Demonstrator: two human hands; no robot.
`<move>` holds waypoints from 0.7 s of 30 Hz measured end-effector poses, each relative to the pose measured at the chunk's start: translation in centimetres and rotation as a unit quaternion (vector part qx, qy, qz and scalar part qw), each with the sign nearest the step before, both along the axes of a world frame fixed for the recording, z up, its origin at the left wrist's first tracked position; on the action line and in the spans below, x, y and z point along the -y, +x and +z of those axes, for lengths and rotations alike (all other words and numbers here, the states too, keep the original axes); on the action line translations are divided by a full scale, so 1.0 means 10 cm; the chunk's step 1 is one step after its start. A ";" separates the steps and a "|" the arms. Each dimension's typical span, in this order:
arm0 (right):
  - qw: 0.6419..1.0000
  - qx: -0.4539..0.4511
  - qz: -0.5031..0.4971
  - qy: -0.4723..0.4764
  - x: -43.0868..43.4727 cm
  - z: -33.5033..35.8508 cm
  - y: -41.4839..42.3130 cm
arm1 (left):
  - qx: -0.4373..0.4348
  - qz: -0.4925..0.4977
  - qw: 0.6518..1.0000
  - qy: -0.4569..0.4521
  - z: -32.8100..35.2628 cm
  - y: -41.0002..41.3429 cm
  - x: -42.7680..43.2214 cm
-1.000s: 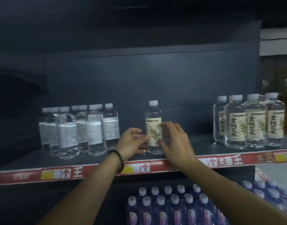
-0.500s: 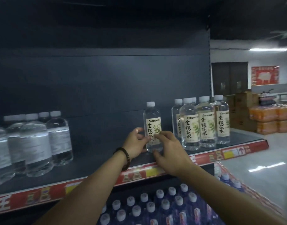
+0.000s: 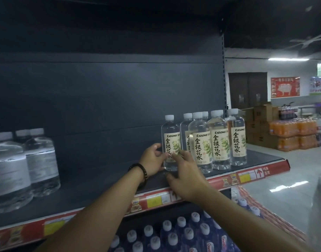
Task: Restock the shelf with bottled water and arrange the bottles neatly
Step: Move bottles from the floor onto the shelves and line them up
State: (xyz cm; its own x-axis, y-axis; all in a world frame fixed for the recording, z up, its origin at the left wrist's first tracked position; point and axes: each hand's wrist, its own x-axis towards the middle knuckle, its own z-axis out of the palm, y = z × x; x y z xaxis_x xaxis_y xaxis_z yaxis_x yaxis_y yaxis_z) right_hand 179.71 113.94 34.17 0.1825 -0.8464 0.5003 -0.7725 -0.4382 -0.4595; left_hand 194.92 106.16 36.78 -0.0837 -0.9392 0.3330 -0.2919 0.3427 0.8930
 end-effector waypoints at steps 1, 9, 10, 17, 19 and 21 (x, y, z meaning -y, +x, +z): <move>1.000 0.005 0.003 0.000 0.00 -0.01 0.01 | 0.000 -0.004 1.000 0.003 0.00 0.01 0.00; 0.999 0.037 0.005 0.017 -0.01 -0.01 0.03 | 0.003 -0.020 1.000 -0.004 -0.03 -0.04 0.01; 0.999 0.036 0.003 0.018 -0.02 0.00 0.02 | 0.007 -0.016 1.000 -0.006 -0.03 -0.05 0.02; 0.998 0.051 -0.020 -0.006 -0.06 -0.01 0.11 | 0.139 0.060 0.987 -0.052 0.00 0.10 -0.14; 0.998 0.061 -0.015 -0.024 -0.10 0.01 0.25 | 0.159 0.088 0.979 -0.094 0.01 0.29 -0.34; 0.997 0.074 0.016 -0.034 -0.14 0.03 0.46 | 0.164 0.118 0.968 -0.147 0.01 0.58 -0.64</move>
